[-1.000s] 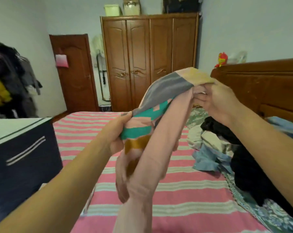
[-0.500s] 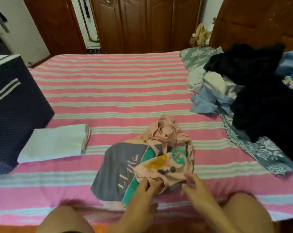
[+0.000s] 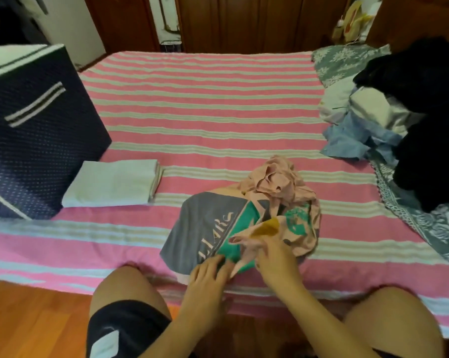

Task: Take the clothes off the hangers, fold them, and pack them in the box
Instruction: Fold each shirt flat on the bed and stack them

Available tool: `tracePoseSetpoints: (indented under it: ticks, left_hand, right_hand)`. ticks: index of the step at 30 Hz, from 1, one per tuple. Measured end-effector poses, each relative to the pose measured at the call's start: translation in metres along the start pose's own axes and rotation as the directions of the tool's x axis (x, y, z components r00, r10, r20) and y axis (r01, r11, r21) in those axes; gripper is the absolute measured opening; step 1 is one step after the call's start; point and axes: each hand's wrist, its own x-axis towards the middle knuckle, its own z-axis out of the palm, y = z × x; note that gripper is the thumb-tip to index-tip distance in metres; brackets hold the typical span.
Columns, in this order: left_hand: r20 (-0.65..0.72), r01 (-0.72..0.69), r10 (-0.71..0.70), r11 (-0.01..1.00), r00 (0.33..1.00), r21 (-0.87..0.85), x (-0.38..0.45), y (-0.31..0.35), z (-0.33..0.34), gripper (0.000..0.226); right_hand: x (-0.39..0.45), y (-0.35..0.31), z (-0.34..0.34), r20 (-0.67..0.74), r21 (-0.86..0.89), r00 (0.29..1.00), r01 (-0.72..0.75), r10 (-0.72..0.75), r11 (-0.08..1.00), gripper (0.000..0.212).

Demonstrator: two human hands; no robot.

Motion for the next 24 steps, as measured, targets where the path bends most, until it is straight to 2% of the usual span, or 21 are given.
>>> tracePoseSetpoints:
  ticks: [2,3,5,8,9,10,11,12,14,15,17,19,20,22,23,24]
  left_hand:
    - [-0.046,0.031,-0.031,0.999,0.998,-0.010,0.004,-0.006,-0.002,0.085]
    - [-0.085,0.052,-0.056,0.997,0.995,-0.054,0.009,-0.008,-0.004,0.071]
    - [-0.176,0.082,-0.111,0.983,0.978,-0.163,0.019,-0.013,-0.009,0.047]
    - [-0.248,0.138,-0.199,0.960,0.948,-0.243,0.020,-0.028,-0.032,0.045]
    - [-0.261,0.155,-0.217,0.959,0.941,-0.238,0.019,-0.036,-0.039,0.045]
    - [-0.265,0.183,-0.242,0.956,0.933,-0.228,0.017,-0.044,-0.047,0.044]
    - [-0.266,0.214,-0.271,0.951,0.925,-0.224,0.015,-0.051,-0.054,0.040]
    - [-0.257,0.262,-0.318,0.937,0.912,-0.231,0.014,-0.057,-0.060,0.035]
    - [-0.222,0.354,-0.426,0.885,0.877,-0.302,0.018,-0.067,-0.069,0.024]
    - [-0.192,0.379,-0.476,0.840,0.858,-0.388,0.021,-0.069,-0.074,0.022]
    - [-0.163,0.371,-0.557,0.716,0.815,-0.592,0.029,-0.067,-0.089,0.029]
    - [-0.182,0.307,-0.615,0.601,0.767,-0.738,0.037,-0.063,-0.112,0.028]
    - [-0.205,0.265,-0.608,0.592,0.767,-0.761,0.040,-0.064,-0.124,0.024]
    - [-0.254,0.204,-0.529,0.659,0.809,-0.723,0.043,-0.067,-0.144,0.022]
    - [-0.278,0.197,-0.469,0.737,0.839,-0.647,0.044,-0.075,-0.150,0.026]
    - [-0.294,0.205,-0.387,0.843,0.874,-0.498,0.044,-0.083,-0.154,0.033]
  right_hand:
    - [-0.009,0.007,-0.030,-0.158,0.371,0.974,-0.096,0.165,0.923,0.018]
    - [-0.013,0.011,-0.048,-0.248,0.447,0.949,-0.066,0.194,0.892,0.019]
    - [-0.020,0.024,-0.088,-0.350,0.534,0.909,-0.005,0.226,0.846,0.022]
    - [-0.027,0.053,-0.134,-0.470,0.546,0.817,-0.030,0.335,0.837,0.019]
    - [-0.032,0.063,-0.147,-0.482,0.579,0.788,-0.041,0.383,0.814,0.012]
    - [-0.038,0.071,-0.159,-0.441,0.644,0.793,-0.047,0.420,0.764,0.006]
    - [-0.043,0.078,-0.167,-0.377,0.688,0.822,-0.060,0.426,0.724,0.014]
    - [-0.049,0.083,-0.174,-0.287,0.678,0.875,-0.102,0.390,0.728,0.019]
    - [-0.058,0.087,-0.179,-0.073,0.513,0.962,-0.190,0.263,0.837,0.021]
    - [-0.061,0.087,-0.179,0.044,0.378,0.980,-0.197,0.195,0.904,0.029]
    - [-0.062,0.079,-0.179,0.268,0.118,0.956,-0.154,0.118,0.981,0.039]
    - [-0.059,0.071,-0.175,0.426,-0.134,0.889,-0.122,0.169,0.983,0.039]
    - [-0.057,0.068,-0.173,0.452,-0.268,0.872,-0.071,0.190,0.961,0.035]
    - [-0.056,0.072,-0.162,0.454,-0.490,0.864,0.040,0.216,0.871,0.016]
    - [-0.057,0.078,-0.156,0.446,-0.579,0.862,0.074,0.240,0.812,0.008]
    - [-0.055,0.087,-0.151,0.433,-0.624,0.869,0.095,0.241,0.776,0.009]
